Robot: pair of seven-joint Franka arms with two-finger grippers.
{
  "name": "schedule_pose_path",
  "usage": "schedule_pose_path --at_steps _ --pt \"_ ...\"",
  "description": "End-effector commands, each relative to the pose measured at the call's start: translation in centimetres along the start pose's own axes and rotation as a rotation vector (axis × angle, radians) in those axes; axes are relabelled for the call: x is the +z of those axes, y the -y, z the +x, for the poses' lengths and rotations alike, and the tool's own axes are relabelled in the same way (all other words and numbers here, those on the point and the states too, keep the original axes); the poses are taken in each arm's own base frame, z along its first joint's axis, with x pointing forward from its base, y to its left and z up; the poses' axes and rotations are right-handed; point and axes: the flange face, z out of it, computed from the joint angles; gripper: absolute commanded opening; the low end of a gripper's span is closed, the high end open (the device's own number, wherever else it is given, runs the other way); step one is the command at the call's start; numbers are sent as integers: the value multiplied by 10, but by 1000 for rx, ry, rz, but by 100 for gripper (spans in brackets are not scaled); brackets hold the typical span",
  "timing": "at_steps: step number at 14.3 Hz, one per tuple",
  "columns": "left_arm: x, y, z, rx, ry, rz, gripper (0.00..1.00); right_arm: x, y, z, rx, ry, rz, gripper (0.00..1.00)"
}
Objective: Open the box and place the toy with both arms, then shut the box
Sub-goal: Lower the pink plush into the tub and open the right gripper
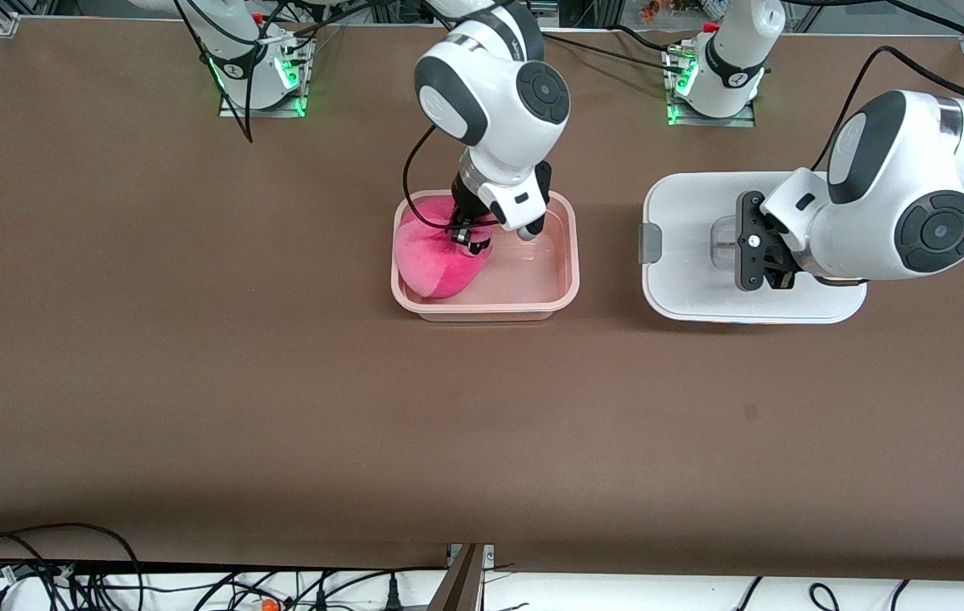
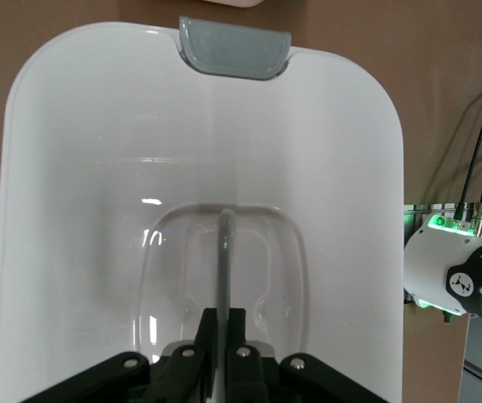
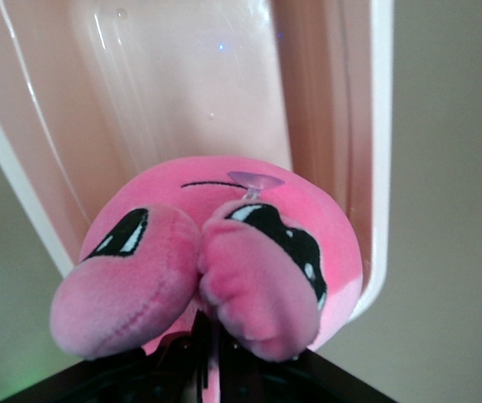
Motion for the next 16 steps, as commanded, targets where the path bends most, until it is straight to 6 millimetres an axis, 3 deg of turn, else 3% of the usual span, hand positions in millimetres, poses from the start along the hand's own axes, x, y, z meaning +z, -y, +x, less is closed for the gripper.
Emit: schedule_pose_path --at_steps 1,2,3,4,5,11,16 --pt "-7 0 -2 27 -6 -7 0 17 4 20 8 5 -25 0" --pt "-7 0 -2 27 -6 -7 0 25 10 30 11 -3 -32 2" --pt "-7 0 -2 27 -6 -7 0 33 15 40 28 -11 -37 20" --pt "-7 0 -2 27 -6 -7 0 38 19 47 54 -26 -43 78" --pt "-7 0 -2 27 -6 -7 0 43 21 54 79 -50 -50 100" --pt "-5 2 -1 28 -6 -12 0 31 22 75 356 -225 -65 100" --pt "-6 1 4 22 -3 -9 0 -5 10 53 428 -270 7 100"
